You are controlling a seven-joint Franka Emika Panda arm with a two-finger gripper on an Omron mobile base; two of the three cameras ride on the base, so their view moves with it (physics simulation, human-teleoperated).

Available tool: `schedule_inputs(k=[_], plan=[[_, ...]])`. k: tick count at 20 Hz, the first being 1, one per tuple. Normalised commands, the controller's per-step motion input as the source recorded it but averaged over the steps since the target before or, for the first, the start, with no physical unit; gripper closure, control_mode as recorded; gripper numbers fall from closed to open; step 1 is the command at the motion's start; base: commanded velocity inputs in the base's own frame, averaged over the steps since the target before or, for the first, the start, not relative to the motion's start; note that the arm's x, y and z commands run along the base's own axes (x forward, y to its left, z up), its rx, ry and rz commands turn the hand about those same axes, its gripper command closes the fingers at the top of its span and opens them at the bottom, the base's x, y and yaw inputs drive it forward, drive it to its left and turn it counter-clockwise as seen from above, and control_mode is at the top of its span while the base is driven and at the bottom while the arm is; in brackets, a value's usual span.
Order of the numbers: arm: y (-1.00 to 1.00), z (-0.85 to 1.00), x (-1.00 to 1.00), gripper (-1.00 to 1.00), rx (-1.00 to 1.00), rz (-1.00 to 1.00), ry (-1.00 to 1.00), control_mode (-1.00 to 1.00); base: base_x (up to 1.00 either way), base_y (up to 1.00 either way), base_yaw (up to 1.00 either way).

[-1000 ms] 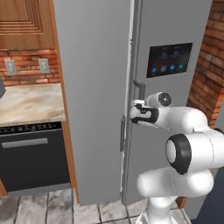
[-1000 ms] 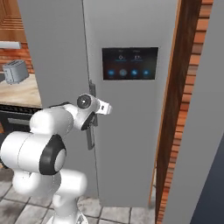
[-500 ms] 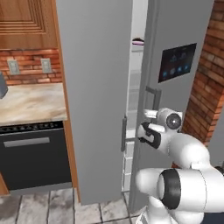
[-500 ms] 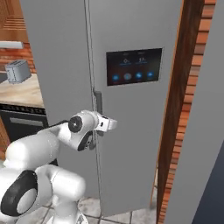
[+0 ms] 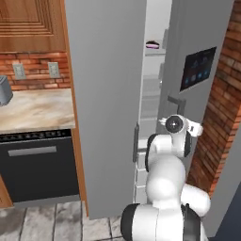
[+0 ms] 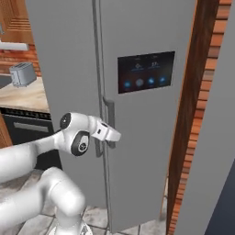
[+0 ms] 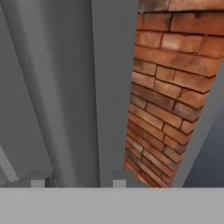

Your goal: Take the cakes from the fridge and place them on the empty tray on the dining counter.

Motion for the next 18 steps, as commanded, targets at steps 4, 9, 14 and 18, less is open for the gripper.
schedule_inputs(k=[4, 9, 14, 18], plan=[[-1.0, 0.0, -0.99, 1.0, 0.17, -0.18, 0.0, -1.0, 0.0, 0.0, 0.0], [-1.0, -0.04, -0.98, 1.0, 0.2, -0.08, -0.02, -1.0, 0.0, 0.0, 0.0], [-0.74, 0.01, -0.86, 1.0, 0.14, -0.03, -0.06, -1.0, 0.0, 0.0, 0.0], [0.08, 0.35, -1.0, -1.0, 0.01, -0.05, -0.07, -1.0, 0.0, 0.0, 0.0]])
